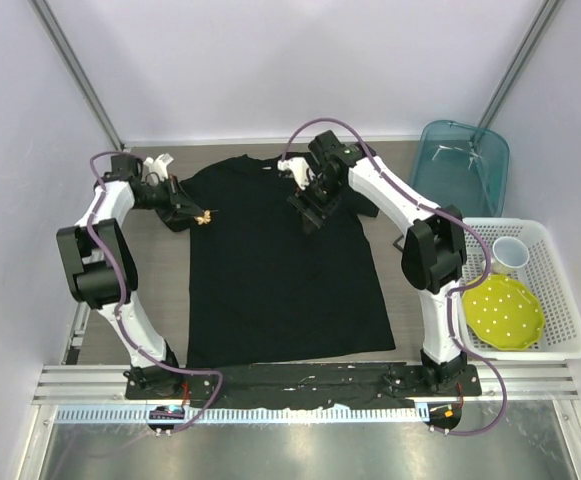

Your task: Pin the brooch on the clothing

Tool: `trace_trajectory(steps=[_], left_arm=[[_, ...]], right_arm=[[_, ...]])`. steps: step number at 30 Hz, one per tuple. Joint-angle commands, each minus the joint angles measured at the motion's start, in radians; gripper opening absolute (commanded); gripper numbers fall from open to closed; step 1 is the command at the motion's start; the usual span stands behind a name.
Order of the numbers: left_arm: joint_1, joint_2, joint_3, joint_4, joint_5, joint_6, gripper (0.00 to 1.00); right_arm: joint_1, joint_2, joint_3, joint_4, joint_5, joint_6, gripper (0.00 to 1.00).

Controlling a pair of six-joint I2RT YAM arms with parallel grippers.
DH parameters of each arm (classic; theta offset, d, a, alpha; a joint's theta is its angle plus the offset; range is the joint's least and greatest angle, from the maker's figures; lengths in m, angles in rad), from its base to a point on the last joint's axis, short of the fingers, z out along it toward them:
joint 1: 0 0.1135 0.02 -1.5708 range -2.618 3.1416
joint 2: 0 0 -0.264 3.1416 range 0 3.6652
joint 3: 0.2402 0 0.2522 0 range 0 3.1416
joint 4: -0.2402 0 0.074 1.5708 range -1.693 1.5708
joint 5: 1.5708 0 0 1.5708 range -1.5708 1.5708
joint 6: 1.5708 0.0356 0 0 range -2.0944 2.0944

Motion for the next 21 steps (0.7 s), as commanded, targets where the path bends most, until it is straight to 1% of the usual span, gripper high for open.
trace_trajectory(steps=[1,6,7,12,15,21], left_arm=[[-0.003,0.099,0.085,-0.033,-0.037,0.012,0.00],[-0.019,0.209,0.133,-0.058,-0.037,0.021,0.00],[-0.020,0.234,0.135,-0.058,-0.042,0.029,0.00],[-0.022,0.274,0.107,-0.084,-0.068,0.055,0.00],[-0.023,0.271,0.075,-0.096,-0.085,0.074,0.00],[-0.022,0.231,-0.042,-0.099,-0.095,0.092,0.00]], right_arm=[[-0.045,-0.006,-0.052,0.023,0.000,-0.004,0.67],[-0.122,0.023,-0.098,0.014,0.017,-0.034,0.58],[-0.124,0.030,-0.103,0.012,0.019,-0.046,0.54],[-0.125,0.053,-0.204,0.009,0.040,-0.080,0.45],[-0.125,0.040,-0.294,0.017,0.031,-0.086,0.42],[-0.124,-0.031,-0.478,0.029,0.005,-0.089,0.41]])
